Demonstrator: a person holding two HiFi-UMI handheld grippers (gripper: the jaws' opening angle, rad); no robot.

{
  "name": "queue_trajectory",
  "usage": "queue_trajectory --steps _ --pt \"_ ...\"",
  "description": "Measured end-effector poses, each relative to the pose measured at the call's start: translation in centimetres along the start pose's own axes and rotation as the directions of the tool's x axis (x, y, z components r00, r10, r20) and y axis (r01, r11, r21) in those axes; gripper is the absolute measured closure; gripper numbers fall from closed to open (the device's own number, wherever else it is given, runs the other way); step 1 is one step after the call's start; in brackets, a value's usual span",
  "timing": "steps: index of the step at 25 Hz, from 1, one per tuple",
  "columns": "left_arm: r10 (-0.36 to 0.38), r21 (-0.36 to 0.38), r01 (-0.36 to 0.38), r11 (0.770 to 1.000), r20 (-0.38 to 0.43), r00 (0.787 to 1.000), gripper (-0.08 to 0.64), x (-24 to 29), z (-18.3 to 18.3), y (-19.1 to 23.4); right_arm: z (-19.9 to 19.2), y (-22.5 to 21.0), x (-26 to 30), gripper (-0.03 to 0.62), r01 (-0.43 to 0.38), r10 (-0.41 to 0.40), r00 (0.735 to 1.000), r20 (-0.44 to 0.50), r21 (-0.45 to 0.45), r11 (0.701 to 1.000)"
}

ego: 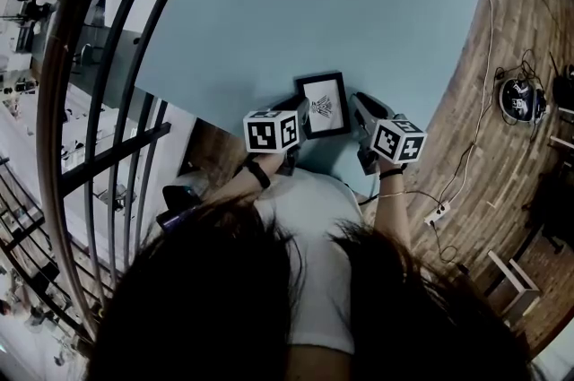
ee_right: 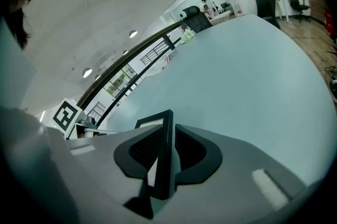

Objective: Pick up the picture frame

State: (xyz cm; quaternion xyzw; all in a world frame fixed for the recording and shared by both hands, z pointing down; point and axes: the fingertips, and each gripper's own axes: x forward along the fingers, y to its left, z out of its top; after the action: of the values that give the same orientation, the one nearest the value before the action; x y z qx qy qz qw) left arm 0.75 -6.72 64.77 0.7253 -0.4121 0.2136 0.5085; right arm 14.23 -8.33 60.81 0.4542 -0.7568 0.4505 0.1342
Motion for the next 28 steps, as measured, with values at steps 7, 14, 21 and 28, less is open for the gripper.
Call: queue_trajectory --steps 7,14,21,28 --pt "-0.036 -0.034 0.037 0.999 0.013 0.999 0.419 -0.2 0.1 0.0 -1.1 0.3 0.8 0.487 -0.105 0.117 0.989 -0.093 0.124 0.987" --pt "-0.067 -0.047 0.068 0.997 0.023 0.998 0.422 -0.3 0.3 -0.3 -2.8 1.7 1.4 0.449 -0.214 0.271 0.93 -0.248 0.234 0.948" --pt "-0.084 -0.074 0.085 0.994 0.018 0.996 0.423 -0.3 0.2 0.0 -3.2 2.4 1.6 0.451 -0.315 0.441 0.845 -0.302 0.386 0.867" --pt "-0.089 -0.095 0.091 0.991 0.023 0.996 0.423 -0.5 0.3 0.0 -2.9 3.7 1.9 0.451 -0.38 0.519 0.786 -0.337 0.399 0.834"
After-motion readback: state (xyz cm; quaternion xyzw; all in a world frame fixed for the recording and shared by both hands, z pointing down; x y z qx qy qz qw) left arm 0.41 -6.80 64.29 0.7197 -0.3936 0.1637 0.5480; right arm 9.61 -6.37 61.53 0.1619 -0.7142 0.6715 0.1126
